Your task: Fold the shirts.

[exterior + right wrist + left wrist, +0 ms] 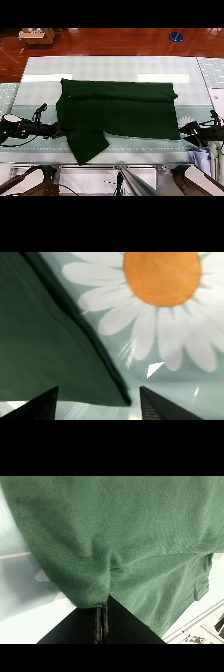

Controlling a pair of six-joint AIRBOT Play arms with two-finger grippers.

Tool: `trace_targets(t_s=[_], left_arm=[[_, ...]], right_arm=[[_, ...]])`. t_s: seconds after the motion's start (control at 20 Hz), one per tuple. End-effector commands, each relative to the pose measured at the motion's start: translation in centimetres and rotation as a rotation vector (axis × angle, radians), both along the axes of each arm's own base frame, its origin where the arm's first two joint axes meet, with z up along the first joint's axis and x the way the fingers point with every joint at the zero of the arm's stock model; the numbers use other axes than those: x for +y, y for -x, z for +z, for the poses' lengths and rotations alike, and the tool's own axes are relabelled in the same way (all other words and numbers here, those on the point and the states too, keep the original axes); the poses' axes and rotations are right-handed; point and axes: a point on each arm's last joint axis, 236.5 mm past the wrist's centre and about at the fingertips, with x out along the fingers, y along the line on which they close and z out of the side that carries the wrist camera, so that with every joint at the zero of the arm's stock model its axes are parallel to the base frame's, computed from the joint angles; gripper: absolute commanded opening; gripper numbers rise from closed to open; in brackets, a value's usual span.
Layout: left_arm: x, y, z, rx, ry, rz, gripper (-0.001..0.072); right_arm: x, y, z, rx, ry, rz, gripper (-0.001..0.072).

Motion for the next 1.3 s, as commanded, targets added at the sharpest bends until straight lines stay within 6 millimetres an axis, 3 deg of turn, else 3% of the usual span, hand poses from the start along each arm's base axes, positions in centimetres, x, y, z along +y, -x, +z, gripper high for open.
trace_targets(t_s=[0.0, 0.05, 0.25, 0.35, 0.45, 0.7, 0.8, 0.9, 1.0, 1.25], left_arm=[[0.0, 0.0, 0.0, 0.0, 0.001, 0.001, 0.0017], [0.0, 0.0, 0.0, 0.0, 0.001, 0.001, 0.0017], [0.1, -0.3, 0.2, -0.007, -0.001, 0.002, 0.0017], [0.0, -0.9, 1.0, -0.022, 0.014, -0.002, 0.0017], [-0.4, -2.6, 3.4, -0.075, 0.051, -0.01, 0.0017], [-1.9, -11.5, 15.0, -0.443, 0.203, 0.055, 0.0017], [-2.0, -14.0, 17.4, -0.536, 0.181, 0.063, 0.0016], [-1.4, -16.5, 18.6, -0.616, 0.122, 0.099, 0.0017], [-0.4, -18.7, 18.9, -0.656, 0.08, 0.138, 0.0017], [0.6, -23.2, 16.8, -0.584, 0.106, 0.156, 0.0017]], right_arm=[[0.6, -0.4, -1.4, 0.001, 0.04, 0.003, 0.0522], [0.8, -0.7, -1.6, 0.0, 0.057, 0.007, 0.0463], [3.6, -2.6, -0.5, -0.063, 0.004, 0.062, 0.0029], [4.9, -4.0, 2.5, -0.158, -0.07, 0.137, 0.0029], [4.2, -6.1, 6.4, -0.259, -0.04, 0.181, 0.0028], [2.3, -12.4, 17.5, -0.607, 0.1, 0.149, 0.0027], [2.2, -14.6, 20.0, -0.704, 0.077, 0.074, 0.0027], [0.8, -16.3, 19.4, -0.724, 0.138, 0.028, 0.0027], [0.7, -18.2, 18.0, -0.719, 0.151, 0.006, 0.0027], [2.4, -24.4, 14.1, -0.722, 0.19, 0.0, 0.0026]])
